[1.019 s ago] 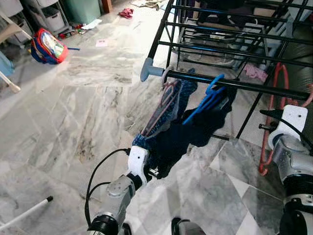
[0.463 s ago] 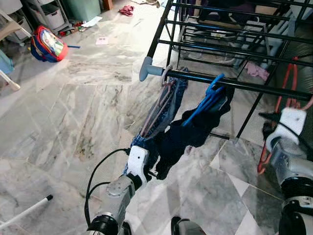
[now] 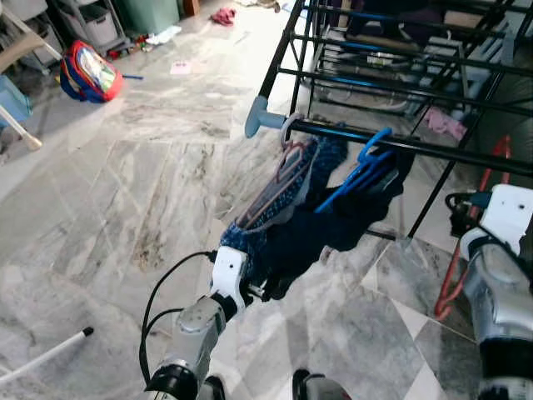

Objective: Hang hanger

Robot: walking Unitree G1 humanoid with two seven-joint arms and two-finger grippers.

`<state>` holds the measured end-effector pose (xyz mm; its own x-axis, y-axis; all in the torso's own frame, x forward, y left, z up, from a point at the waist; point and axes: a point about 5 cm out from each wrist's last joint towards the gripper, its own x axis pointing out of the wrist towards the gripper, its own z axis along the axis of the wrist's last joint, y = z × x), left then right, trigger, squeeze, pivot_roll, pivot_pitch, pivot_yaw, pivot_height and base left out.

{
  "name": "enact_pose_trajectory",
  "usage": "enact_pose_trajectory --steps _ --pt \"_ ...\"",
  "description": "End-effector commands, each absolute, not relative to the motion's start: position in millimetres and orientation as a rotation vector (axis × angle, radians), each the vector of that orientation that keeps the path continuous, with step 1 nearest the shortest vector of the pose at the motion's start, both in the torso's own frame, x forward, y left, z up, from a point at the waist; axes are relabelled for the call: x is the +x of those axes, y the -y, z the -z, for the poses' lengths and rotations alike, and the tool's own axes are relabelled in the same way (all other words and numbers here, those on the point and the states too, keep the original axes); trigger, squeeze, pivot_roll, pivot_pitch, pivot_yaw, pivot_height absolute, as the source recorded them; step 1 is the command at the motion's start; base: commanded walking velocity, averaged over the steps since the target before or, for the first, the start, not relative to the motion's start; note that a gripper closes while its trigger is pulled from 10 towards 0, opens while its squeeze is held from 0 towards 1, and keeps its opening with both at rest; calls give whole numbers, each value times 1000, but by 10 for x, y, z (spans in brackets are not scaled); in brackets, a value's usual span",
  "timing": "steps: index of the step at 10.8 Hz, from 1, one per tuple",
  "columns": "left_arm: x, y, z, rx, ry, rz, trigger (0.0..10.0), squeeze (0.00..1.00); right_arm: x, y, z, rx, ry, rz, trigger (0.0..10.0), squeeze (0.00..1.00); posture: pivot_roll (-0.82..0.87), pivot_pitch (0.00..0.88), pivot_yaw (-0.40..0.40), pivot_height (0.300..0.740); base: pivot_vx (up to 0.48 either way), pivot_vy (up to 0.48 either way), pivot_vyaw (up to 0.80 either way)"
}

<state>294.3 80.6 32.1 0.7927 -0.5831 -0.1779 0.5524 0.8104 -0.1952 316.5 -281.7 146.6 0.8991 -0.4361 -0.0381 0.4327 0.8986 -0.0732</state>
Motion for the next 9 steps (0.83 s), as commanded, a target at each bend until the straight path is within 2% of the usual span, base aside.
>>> enact_pose_trajectory --steps 1,3,5,9 --pt "2916 -821 -283 -129 -248 606 10000 0 3099 2804 -1438 -73 -57 468 10000 1000 -125 230 14 740 0 0 0" --pt "2929 -819 -303 -126 -239 607 10000 0 2932 2634 -1368 -80 -49 471 10000 1000 -126 238 21 740 0 0 0" --pt "2953 -842 -332 -121 -217 587 10000 0 2819 2507 -1523 -177 59 458 10000 1000 -128 238 23 740 0 0 0" --pt "3021 -1037 -431 -70 -132 447 10000 0 2593 2311 -1527 -273 105 420 10000 1000 -133 236 33 740 0 0 0"
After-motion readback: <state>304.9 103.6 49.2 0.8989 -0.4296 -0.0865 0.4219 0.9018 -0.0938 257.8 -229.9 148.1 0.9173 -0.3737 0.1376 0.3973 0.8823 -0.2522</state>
